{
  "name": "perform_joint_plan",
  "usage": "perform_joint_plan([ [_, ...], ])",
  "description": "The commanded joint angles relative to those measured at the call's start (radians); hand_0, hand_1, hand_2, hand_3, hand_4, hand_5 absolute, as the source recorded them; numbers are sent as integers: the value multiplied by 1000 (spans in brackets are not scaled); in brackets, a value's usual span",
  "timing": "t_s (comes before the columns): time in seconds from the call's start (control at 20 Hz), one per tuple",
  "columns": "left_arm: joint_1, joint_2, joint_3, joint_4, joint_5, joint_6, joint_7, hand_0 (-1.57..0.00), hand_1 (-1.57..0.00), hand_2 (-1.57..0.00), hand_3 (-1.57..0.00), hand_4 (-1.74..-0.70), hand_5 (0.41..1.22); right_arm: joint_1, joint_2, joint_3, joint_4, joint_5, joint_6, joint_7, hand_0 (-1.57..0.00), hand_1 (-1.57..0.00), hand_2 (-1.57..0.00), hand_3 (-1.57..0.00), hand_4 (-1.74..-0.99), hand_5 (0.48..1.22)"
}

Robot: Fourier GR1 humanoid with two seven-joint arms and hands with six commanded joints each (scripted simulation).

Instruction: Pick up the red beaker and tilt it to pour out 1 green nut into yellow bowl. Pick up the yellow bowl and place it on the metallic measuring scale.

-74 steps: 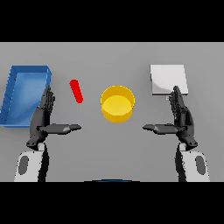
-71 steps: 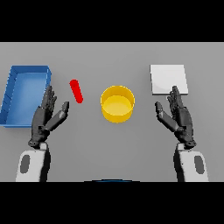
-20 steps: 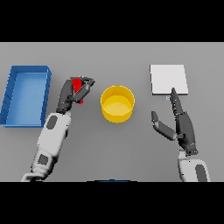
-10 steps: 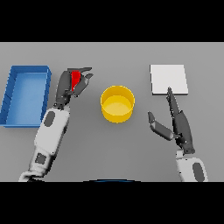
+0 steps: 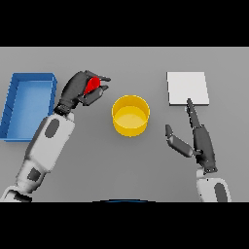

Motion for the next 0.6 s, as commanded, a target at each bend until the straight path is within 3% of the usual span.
perform_joint_plan([
  [0.0, 4, 17, -4, -5, 2, -14, -6, -1563, -1563, -1563, -1563, -1733, 1113, 16, 1, 9, -11, 4, 4, -9, 1, 1, 1, 1, -1243, 710],
  [0.35, -156, 122, -258, 60, -290, -64, 55, -1569, -1569, -1569, -1569, -1739, 1152, 7, 6, 6, -8, -11, 13, -6, 1, 1, 1, 1, -1267, 721],
  [0.55, -253, 155, -375, 128, -403, -118, 17, -1570, -1570, -1570, -1570, -1740, 1193, 11, 7, 9, -4, -6, 12, -12, 1, 1, 1, 1, -1264, 717],
])
